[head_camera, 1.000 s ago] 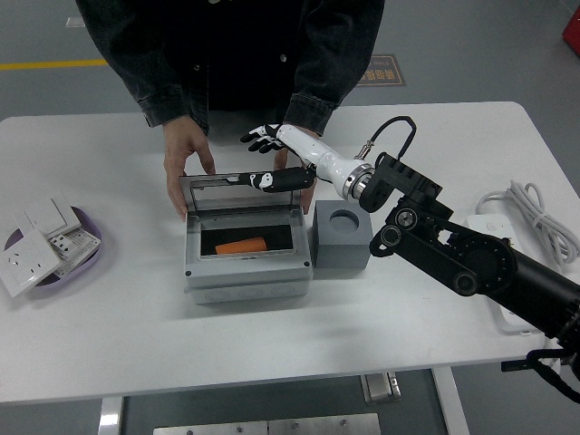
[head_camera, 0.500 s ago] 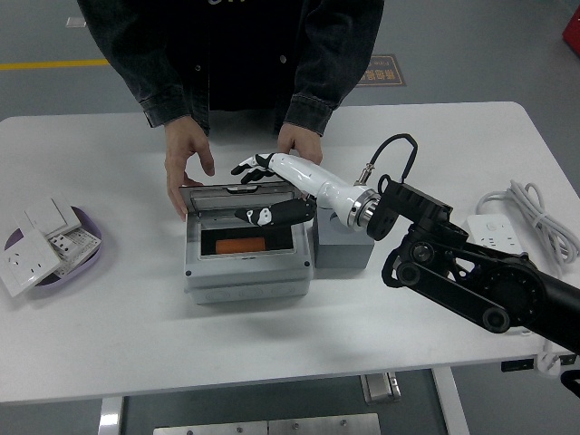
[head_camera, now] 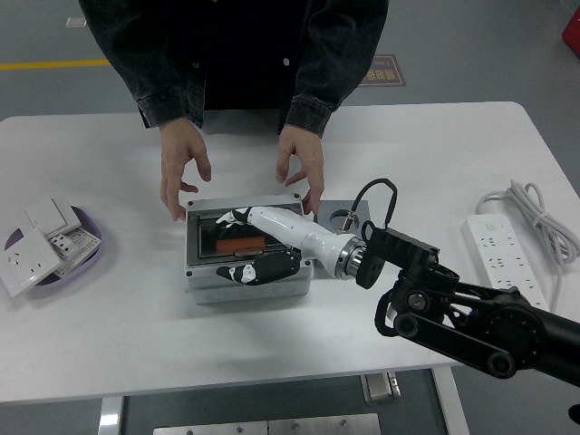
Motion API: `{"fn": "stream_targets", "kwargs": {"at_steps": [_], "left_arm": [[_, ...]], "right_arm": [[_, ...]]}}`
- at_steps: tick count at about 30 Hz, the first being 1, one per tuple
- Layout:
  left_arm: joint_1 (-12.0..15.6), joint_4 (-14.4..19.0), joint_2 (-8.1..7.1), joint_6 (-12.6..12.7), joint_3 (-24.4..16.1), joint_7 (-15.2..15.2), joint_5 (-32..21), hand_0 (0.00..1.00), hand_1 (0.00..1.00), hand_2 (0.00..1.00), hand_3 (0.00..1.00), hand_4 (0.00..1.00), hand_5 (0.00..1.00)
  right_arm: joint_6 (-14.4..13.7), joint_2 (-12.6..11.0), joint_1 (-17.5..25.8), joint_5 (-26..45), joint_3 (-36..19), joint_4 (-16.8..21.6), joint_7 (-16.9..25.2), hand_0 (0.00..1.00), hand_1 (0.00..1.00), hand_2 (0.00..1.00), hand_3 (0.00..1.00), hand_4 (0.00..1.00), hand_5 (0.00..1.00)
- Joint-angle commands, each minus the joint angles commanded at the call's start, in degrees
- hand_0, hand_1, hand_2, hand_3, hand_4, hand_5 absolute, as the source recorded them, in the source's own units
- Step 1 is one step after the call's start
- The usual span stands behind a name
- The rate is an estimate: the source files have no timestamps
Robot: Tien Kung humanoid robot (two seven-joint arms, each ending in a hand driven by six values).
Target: Pick up the cylinder from the cube,place it in the box,flap close box
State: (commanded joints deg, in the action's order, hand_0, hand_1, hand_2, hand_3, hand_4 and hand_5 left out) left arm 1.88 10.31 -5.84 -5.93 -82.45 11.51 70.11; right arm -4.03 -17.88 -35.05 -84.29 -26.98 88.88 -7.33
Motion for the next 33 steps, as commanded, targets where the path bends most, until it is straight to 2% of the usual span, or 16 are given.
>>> {"fn": "stream_targets", "kwargs": {"at_steps": [6, 12, 16, 21, 25, 29, 33], "left_arm": [[0.05, 0.0, -0.06, -0.03, -0.17, 0.02, 0.17, 0.636, 0.671, 0.661, 0.706, 0.758, 0.308], [0.38, 0.0, -0.12, -0.05, -0.38, 0.21, 0.23, 0.636, 0.671, 0.661, 0.706, 0.758, 0.31], [0.68, 0.0, -0.08, -0.06, -0.43, 0.31, 0.17, 0.636, 0.671, 0.661, 0.706, 0.758, 0.31], [0.8, 0.0, 0.26, 0.15, -0.01, 0.22, -1.15, 0.636, 0.671, 0.661, 0.706, 0.758, 0.309], [1.04, 0.0, 0.34, 0.28, 0.2, 0.21, -1.95, 0.636, 0.671, 0.661, 0.706, 0.758, 0.309], [1.44, 0.0, 0.52, 0.19, 0.05, 0.45, -1.56, 0.636, 0.671, 0.661, 0.707, 0.758, 0.31], [1.35, 0.0, 0.52, 0.06, -0.05, 0.56, -0.84, 0.636, 0.671, 0.661, 0.706, 0.758, 0.31]], "right_arm": [[-0.28, -0.21, 2.43, 3.22, -3.3, -1.18, 1.66, 0.785, 0.73, 0.726, 0.748, 0.752, 0.419], [-0.36, -1.62, 6.52, 0.32, -11.22, 2.94, 2.15, 0.768, 0.731, 0.727, 0.746, 0.747, 0.419], [-0.31, -1.87, 11.04, -2.97, -18.58, 5.99, 2.92, 0.76, 0.727, 0.727, 0.743, 0.741, 0.419], [-0.09, -0.32, 18.11, -6.47, -28.97, 4.02, 5.08, 0.753, 0.721, 0.725, 0.735, 0.736, 0.418], [0.79, 1.87, 24.43, -2.12, -36.32, 0.3, 9.63, 0.753, 0.721, 0.725, 0.735, 0.736, 0.418], [1.95, 4.38, 29.67, 3.08, -42.43, -1.86, 14.3, 0.749, 0.719, 0.721, 0.725, 0.728, 0.418], [2.83, 5.99, 30.71, 7.3, -47.17, -3.02, 16.57, 0.747, 0.718, 0.718, 0.726, 0.737, 0.399]]}}
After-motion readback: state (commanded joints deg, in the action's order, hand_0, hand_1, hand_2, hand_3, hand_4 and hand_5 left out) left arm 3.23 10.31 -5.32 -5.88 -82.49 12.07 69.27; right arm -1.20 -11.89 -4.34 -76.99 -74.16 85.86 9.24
